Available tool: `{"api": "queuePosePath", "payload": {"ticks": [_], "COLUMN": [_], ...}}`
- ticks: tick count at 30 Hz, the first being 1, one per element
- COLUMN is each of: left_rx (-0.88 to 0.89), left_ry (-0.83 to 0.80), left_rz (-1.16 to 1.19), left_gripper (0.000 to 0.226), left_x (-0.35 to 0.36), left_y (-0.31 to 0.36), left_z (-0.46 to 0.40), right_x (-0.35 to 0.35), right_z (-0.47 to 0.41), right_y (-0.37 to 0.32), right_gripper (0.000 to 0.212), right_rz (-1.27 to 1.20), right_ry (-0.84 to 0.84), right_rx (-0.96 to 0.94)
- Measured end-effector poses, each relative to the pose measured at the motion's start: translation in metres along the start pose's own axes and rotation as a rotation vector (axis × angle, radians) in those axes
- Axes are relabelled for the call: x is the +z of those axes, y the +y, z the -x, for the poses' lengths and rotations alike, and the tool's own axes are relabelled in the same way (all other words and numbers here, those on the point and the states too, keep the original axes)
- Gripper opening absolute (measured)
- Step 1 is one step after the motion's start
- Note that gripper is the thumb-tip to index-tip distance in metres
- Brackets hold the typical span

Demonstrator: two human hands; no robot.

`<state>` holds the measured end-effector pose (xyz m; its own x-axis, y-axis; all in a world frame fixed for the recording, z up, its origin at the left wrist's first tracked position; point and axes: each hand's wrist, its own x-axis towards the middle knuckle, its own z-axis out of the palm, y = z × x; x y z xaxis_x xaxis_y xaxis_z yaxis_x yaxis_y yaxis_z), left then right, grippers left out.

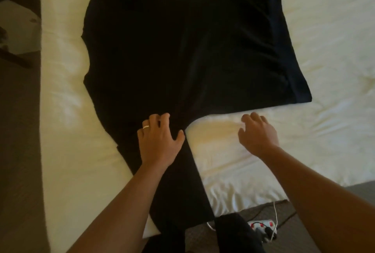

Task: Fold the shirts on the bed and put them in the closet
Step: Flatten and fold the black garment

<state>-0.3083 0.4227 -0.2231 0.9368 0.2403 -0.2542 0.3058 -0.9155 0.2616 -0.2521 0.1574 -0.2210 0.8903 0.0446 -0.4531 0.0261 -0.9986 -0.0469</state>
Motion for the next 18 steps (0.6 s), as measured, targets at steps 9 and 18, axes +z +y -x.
{"api": "queuePosePath", "payload": {"ticks": [9, 18], "left_rx": [0.024, 0.114], "left_ry": [-0.09, -0.135], "left_rz": [-0.328, -0.409], "left_gripper": [0.058, 0.064], "left_x": [0.032, 0.025], "left_y": [0.04, 0.054], "left_z": [-0.024, -0.011], "right_x": [-0.043, -0.069], "right_z": [-0.075, -0.09], "right_y": [0.13, 0.197], "right_gripper": [0.082, 0.034], "right_rz": [0.412, 0.426], "right_ry": [0.032, -0.007], "right_rx": [-0.006, -0.23]}}
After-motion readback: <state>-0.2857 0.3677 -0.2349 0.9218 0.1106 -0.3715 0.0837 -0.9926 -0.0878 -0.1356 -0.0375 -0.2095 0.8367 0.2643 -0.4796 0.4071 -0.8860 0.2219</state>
